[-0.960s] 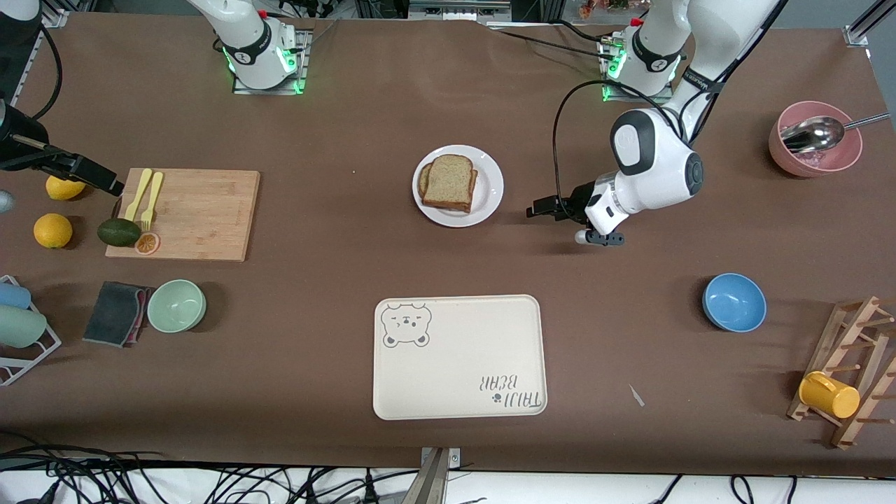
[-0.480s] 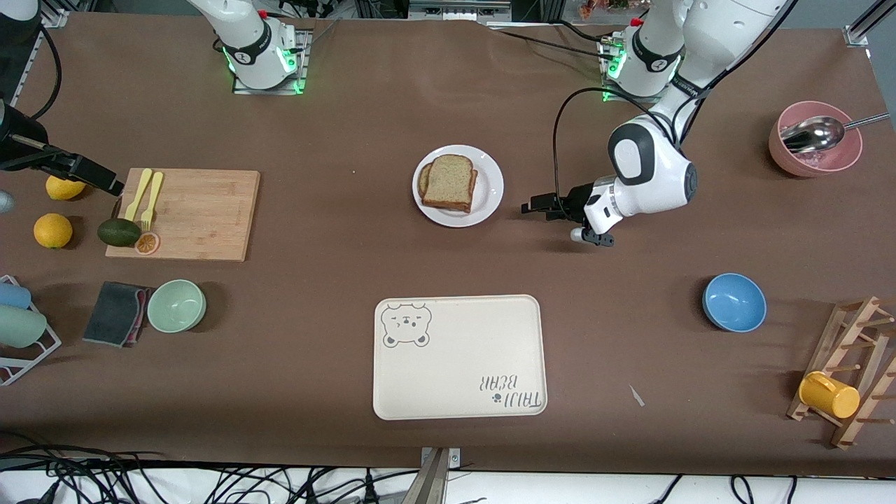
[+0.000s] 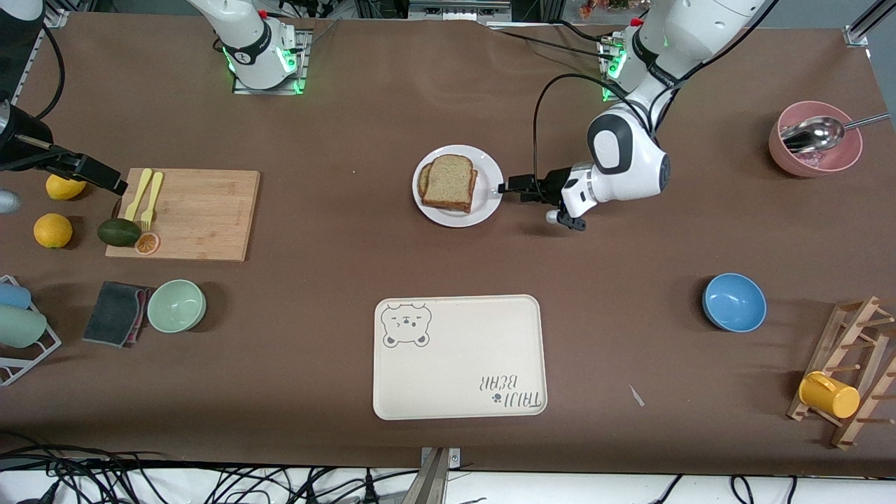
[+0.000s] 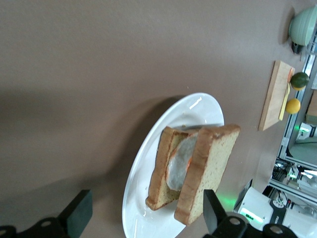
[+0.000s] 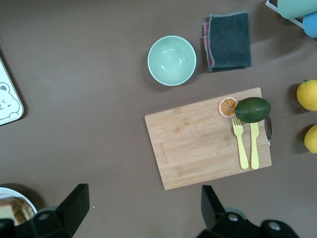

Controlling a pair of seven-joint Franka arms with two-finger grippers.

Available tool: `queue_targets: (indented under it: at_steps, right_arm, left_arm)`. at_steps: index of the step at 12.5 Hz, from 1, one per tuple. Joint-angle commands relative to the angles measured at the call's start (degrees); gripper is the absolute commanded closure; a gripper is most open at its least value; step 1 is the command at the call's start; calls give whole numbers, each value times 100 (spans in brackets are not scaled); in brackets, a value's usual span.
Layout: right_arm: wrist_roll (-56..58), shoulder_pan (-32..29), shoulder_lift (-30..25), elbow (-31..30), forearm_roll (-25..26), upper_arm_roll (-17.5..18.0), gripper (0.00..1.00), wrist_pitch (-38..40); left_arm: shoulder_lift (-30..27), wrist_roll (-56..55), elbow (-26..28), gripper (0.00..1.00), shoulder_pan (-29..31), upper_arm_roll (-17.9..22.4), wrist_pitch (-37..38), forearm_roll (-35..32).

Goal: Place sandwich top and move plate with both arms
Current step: 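Move the left gripper to the white plate rim and grip it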

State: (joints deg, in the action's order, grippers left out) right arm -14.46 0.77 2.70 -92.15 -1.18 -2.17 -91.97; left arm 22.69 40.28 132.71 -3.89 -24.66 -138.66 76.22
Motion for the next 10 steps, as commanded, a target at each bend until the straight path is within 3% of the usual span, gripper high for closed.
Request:
queue_targets:
  at_steps: [1, 10]
  right_arm:
    - [101, -25, 73, 179, -5, 59, 0, 144]
    - [101, -7, 47, 188, 13, 77, 0, 206]
  left_arm:
    - [-134, 832, 386, 1, 20, 5, 6, 489]
    - [33, 903, 343, 1, -392, -153, -213, 1351]
